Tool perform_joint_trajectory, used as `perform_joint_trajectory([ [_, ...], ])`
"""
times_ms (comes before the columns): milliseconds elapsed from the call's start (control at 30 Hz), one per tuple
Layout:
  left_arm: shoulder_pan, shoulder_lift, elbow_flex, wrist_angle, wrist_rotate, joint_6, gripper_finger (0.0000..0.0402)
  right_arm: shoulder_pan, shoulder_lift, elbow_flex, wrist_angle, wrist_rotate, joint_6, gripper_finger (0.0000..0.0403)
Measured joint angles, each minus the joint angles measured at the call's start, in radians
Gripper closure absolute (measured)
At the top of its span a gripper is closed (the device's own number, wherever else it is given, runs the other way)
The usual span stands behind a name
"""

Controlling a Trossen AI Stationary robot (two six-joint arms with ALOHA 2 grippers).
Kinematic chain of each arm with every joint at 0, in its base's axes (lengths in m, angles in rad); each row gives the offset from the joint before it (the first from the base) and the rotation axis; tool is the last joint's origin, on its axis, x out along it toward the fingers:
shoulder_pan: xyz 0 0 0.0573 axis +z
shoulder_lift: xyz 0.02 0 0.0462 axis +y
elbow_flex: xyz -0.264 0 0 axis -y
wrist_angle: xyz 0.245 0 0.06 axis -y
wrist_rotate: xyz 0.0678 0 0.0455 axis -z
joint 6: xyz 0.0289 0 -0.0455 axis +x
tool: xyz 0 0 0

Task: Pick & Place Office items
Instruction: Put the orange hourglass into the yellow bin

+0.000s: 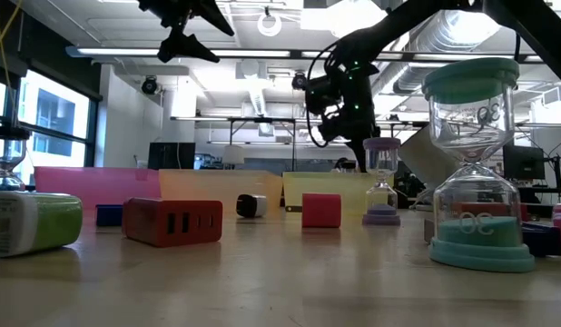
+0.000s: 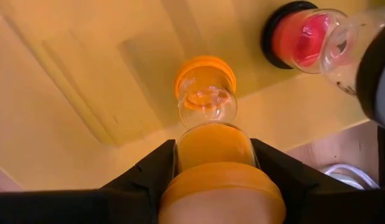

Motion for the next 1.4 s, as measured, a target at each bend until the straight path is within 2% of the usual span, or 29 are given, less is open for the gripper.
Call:
perform_joint_trajectory([
  [267, 0.0, 0.0, 0.0, -0.003, 0.0, 0.0, 0.012, 0.0, 0.0, -0.001, 0.009, 0.0, 0.019, 0.0227],
  [433, 0.0, 0.0, 0.0, -0.004, 0.0, 0.0, 0.012, 0.0, 0.0, -0.001, 0.01, 0.0, 0.029, 0.0173],
  [533, 0.0, 0.0, 0.0, -0.004, 0.0, 0.0, 0.012, 0.001, 0.0, -0.001, 0.011, 0.0, 0.029, 0.0162],
  [1033, 0.0, 0.0, 0.0, -0.004, 0.0, 0.0, 0.012, 0.009, -0.002, -0.001, 0.008, 0.027, 0.018, 0.0157],
  [1400, 0.0, 0.0, 0.0, -0.014, 0.0, 0.0, 0.012, 0.009, -0.003, 0.02, -0.056, 0.027, 0.019, 0.0156],
])
